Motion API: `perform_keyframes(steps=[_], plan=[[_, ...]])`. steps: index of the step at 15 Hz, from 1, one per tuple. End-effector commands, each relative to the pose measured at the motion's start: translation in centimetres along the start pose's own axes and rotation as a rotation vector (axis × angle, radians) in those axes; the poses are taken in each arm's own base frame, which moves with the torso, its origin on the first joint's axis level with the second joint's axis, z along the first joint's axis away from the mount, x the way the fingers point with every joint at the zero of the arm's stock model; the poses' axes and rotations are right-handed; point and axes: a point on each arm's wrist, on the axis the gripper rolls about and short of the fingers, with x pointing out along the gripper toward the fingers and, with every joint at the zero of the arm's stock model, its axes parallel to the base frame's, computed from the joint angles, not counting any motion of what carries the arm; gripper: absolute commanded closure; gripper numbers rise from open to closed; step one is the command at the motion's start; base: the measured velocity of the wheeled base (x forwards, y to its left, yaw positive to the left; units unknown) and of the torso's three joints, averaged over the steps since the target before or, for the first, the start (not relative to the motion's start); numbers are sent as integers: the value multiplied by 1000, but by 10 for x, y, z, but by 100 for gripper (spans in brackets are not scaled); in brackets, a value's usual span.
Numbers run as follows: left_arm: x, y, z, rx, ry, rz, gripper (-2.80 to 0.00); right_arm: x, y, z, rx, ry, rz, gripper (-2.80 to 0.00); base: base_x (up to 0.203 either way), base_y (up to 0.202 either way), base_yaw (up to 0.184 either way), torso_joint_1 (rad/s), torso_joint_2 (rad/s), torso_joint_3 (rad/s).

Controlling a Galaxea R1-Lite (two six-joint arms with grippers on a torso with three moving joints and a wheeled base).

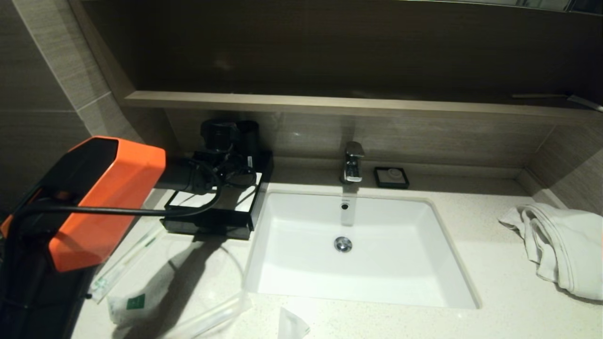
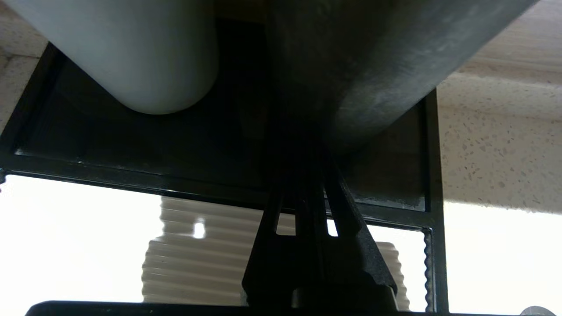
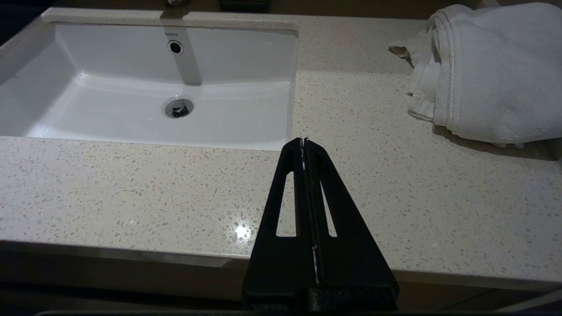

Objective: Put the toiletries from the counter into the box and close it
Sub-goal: Place the cup on the storage box

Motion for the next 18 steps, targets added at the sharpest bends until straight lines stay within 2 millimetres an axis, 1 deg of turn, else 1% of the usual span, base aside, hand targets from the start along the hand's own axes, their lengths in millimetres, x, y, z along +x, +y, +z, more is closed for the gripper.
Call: perform_keyframes(steps=[1,11,18], plan=[[1,0,-1,-1,0,1,0,0,0,0,0,0,0,0,0,0,0,0,0,0],[2,-2,4,-4,-19,-3,0,0,0,0,0,0,0,0,0,0,0,0,0,0],[5,-1,1,-4,-16,-1,0,0,0,0,0,0,0,0,0,0,0,0,0,0]])
